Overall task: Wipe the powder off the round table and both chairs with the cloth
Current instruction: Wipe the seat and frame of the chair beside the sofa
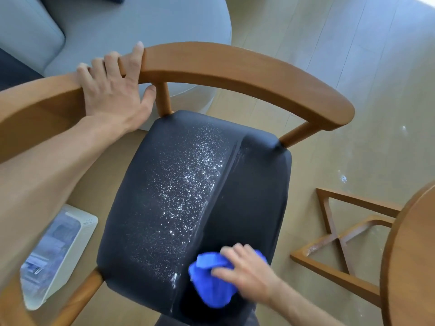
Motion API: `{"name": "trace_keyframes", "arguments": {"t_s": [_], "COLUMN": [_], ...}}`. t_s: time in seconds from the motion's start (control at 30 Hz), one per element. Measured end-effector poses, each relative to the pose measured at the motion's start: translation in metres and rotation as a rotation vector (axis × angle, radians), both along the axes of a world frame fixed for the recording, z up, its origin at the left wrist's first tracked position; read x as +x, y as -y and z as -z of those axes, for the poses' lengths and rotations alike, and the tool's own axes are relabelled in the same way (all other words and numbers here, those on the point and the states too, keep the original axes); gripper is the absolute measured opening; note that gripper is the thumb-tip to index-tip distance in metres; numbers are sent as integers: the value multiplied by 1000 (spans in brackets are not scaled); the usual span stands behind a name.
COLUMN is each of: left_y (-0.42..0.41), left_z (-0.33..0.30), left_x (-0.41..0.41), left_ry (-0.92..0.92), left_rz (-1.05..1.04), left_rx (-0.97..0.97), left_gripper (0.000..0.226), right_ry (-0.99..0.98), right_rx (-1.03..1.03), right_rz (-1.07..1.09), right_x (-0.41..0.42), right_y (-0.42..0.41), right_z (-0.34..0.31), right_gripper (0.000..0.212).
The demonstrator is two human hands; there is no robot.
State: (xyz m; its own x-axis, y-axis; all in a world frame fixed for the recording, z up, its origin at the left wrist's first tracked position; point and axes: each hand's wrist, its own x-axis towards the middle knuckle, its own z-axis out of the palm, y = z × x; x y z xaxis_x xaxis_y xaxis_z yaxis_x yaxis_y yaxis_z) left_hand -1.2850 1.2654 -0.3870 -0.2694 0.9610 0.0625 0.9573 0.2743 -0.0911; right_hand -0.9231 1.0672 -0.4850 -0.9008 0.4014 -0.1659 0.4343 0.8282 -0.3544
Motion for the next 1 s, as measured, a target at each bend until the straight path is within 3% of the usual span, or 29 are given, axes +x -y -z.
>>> {"name": "trace_keyframes", "arguments": {"t_s": [0.2, 0.3, 0.37, 0.43, 0.6, 0.73, 0.87, 1.0], "left_y": [-1, -2, -2, -2, -1, -1, -1, 0], "left_z": [5, 7, 9, 10, 10, 7, 3, 3], "left_x": [0, 0, -1, -1, -2, -3, -3, -4], "left_ry": [-3, -16, -7, -10, -16, -3, -1, -8], "left_rz": [-8, -12, -12, -14, -11, -16, -14, -14], "left_rx": [25, 35, 41, 38, 20, -8, -20, -29], "left_gripper": [63, 64, 64, 64, 64, 65, 66, 66], "right_ry": [-10, 54, 114, 176, 160, 20, -45, -51], "right_rx": [106, 150, 114, 137, 156, 88, -86, -23], "right_rz": [412, 735, 973, 1041, 895, 752, 454, 95], "right_x": [-13, -32, -49, -62, -80, -90, -84, -67], "right_y": [-147, -210, -231, -227, -157, -53, 61, 74], "right_z": [-7, -3, 5, 9, 7, 4, 5, 6], "right_gripper": [50, 52, 54, 57, 60, 64, 48, 32]}}
